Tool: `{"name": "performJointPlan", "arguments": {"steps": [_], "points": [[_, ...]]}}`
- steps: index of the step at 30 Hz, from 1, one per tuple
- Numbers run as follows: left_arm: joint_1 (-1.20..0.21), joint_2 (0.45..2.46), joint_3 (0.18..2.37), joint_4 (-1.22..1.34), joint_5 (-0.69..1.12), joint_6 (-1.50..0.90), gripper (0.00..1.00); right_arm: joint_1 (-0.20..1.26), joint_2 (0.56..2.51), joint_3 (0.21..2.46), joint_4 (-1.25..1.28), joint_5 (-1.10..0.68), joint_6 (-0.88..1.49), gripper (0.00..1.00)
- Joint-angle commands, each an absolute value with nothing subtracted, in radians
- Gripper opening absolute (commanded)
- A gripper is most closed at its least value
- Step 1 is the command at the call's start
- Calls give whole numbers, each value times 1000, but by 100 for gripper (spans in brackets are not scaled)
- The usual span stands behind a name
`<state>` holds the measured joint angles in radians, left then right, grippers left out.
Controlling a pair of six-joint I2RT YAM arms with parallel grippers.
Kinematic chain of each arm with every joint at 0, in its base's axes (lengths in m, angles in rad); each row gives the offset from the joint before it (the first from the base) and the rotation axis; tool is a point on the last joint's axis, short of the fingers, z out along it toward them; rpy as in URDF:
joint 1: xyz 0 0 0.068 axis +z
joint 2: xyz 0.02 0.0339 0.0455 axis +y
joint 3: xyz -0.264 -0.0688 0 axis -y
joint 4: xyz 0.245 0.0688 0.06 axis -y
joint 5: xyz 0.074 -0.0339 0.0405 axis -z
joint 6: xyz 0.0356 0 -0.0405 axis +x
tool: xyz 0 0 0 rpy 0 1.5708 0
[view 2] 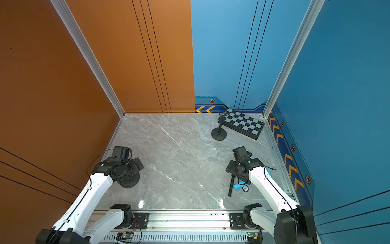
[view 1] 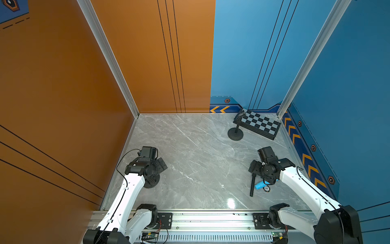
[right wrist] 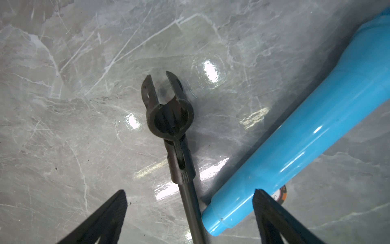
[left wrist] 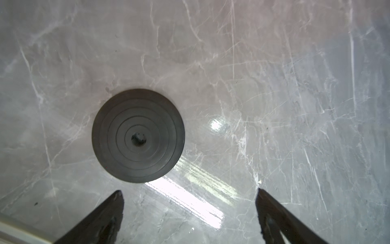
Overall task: Assemble a microphone stand
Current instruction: Move the microphone stand base to the center of the board.
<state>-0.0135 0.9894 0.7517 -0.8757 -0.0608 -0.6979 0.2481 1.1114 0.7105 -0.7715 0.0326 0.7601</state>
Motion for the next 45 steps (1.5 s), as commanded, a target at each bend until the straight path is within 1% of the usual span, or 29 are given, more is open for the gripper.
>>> {"name": "performJointPlan", "arguments": {"steps": [1,3,9,13,17,21,25,30,34,39,42,45], "points": [[62,1063,729,-964,76,-710,98,243,1131,721,-742,17,750,96],[85,1110,750,-964,102,-679,98,244,1137,732,-742,23,732,96],[150,1180,807,-962,19,-595,98,241,1132,727,-717,67,722,97],[152,1250,850,-962,-8,-520,98,241,1124,704,-657,91,724,97],[127,1327,890,-954,33,-529,98,237,1130,686,-627,101,721,98],[91,1381,904,-939,-10,-556,98,232,1130,674,-610,101,702,99],[84,1412,912,-892,23,-548,98,227,1119,665,-607,103,678,99],[80,1462,919,-883,-52,-543,98,213,1083,648,-607,100,673,99],[62,1500,927,-851,-35,-516,98,206,1049,644,-608,89,664,99],[46,1506,904,-786,-49,-520,99,195,1019,641,-608,79,662,99],[59,1524,878,-756,-17,-530,100,192,1004,637,-611,69,664,99],[60,1529,865,-753,-56,-525,100,190,988,632,-617,69,664,99]]}}
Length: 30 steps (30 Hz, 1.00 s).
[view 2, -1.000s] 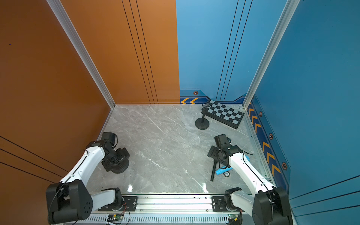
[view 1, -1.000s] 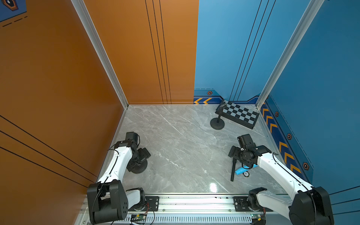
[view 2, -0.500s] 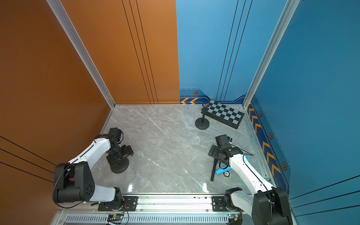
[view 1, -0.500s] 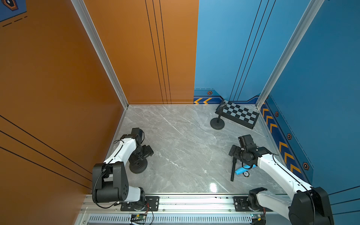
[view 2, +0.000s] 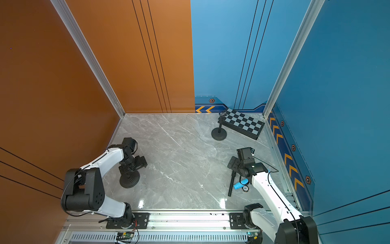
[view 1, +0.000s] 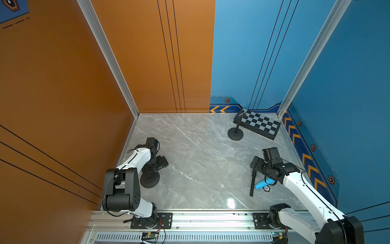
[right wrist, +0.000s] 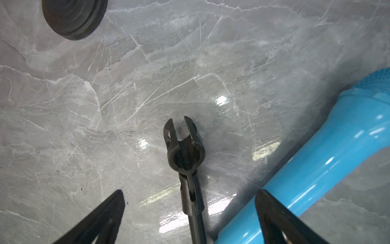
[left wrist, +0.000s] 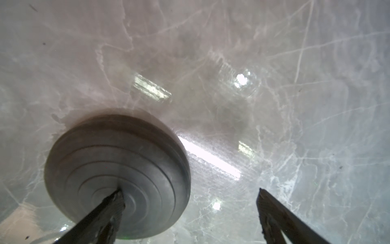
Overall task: Assemble a microphone stand
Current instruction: Move the microphone stand base to the center of the board.
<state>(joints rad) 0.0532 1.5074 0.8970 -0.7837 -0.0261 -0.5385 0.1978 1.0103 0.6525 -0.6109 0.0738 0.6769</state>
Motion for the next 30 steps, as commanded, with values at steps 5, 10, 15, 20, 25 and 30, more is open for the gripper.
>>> {"name": "performJointPlan", "arguments": {"steps": [5,10,15,20,25,30], "points": [[65,1511,851,-758,-79,-529,100,179,973,624,-618,62,659,99],[60,1493,817,-757,-64,-563,100,172,974,624,-617,59,660,99],[62,1529,808,-757,-28,-579,100,166,974,625,-618,60,661,99],[74,1526,787,-761,29,-606,100,154,955,625,-621,58,654,99],[75,1445,726,-768,42,-641,98,142,952,620,-620,55,658,99],[75,1426,727,-800,31,-634,97,141,965,627,-617,47,660,99]]}}
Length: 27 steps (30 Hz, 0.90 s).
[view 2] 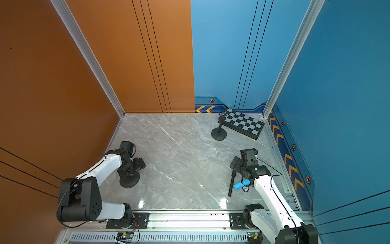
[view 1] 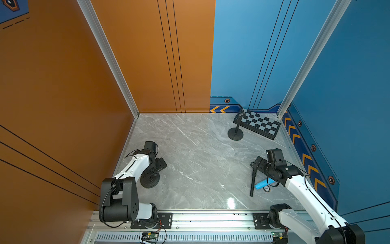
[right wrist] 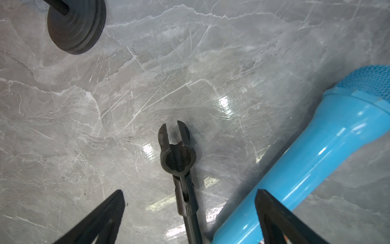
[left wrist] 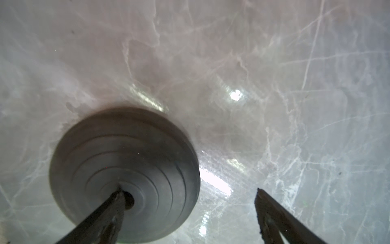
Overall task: Assemble a microphone stand
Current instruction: Move the microphone stand base to the center of the board.
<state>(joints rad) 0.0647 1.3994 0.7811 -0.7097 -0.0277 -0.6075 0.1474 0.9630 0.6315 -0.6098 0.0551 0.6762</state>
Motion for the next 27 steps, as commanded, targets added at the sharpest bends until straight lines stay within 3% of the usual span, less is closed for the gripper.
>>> {"name": "performJointPlan", "arguments": {"steps": [1,7,12,19,27], "points": [[77,1428,728,-800,31,-634,97,141,965,627,-617,47,659,99],[69,1524,765,-794,93,-623,99,139,960,623,-611,47,665,99],[-22,1549,805,-791,132,-652,99,136,950,618,-610,56,670,99],[-329,1575,897,-779,163,-811,97,128,962,616,-588,65,694,100],[-634,1711,1078,-724,171,-923,98,61,1043,606,-590,-63,661,96]]}}
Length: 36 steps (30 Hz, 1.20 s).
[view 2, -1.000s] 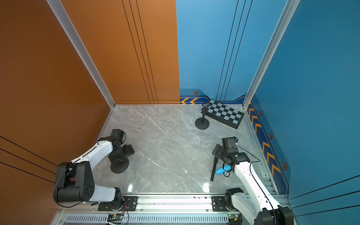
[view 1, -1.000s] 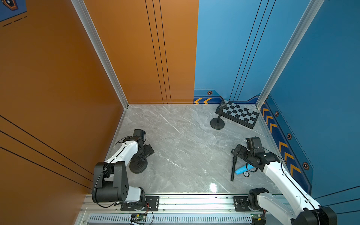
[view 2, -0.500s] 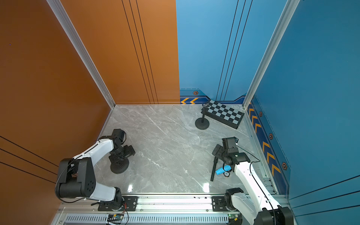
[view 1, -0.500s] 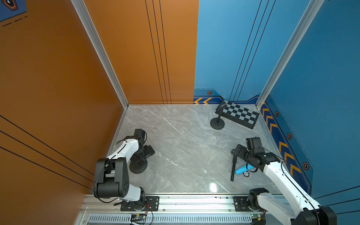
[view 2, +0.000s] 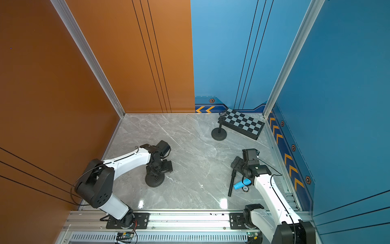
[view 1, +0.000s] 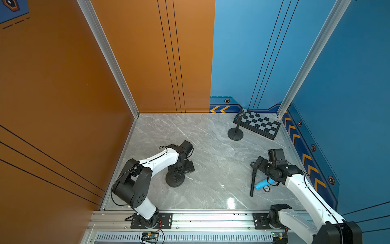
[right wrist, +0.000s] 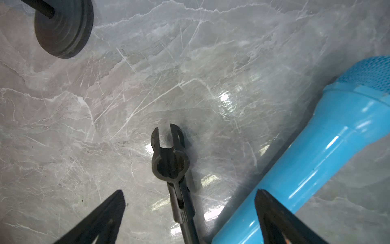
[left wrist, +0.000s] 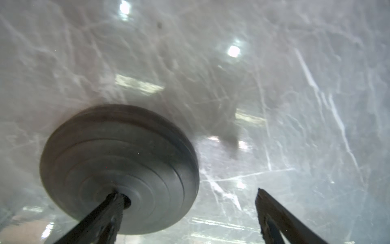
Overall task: Assemble a microphone stand
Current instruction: Move the microphone stand base to the center of the board, then pick up the microphone stand pole from the center of the board.
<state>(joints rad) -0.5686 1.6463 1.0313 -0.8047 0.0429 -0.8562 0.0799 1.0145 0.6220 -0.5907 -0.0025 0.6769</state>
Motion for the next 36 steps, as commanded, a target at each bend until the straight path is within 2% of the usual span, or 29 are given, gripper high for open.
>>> {"name": "performJointPlan", "arguments": {"steps": [1,4,8,13,16,20,26,29,31,36], "points": [[-665,1734,1110,-718,177,-926,99,56,1057,607,-597,-68,649,94],[-758,1810,1218,-718,195,-935,100,53,1112,624,-607,-117,602,83],[-845,1886,1349,-718,245,-923,99,58,1177,655,-607,-188,578,76],[-855,1871,1396,-717,247,-920,99,77,1239,667,-607,-187,557,69],[-856,1837,1411,-717,279,-918,99,87,1265,670,-593,-222,548,61],[-857,1772,1429,-717,305,-893,99,108,1290,669,-571,-169,556,51],[-779,1612,1357,-718,302,-819,98,118,1307,641,-502,-153,555,43],[-689,1523,1261,-718,285,-785,98,120,1318,640,-463,-176,536,24],[-634,1468,1205,-716,265,-755,98,127,1300,656,-444,-263,520,14],[-576,1362,1078,-555,280,-708,98,203,1146,715,-455,-224,536,10]]}}
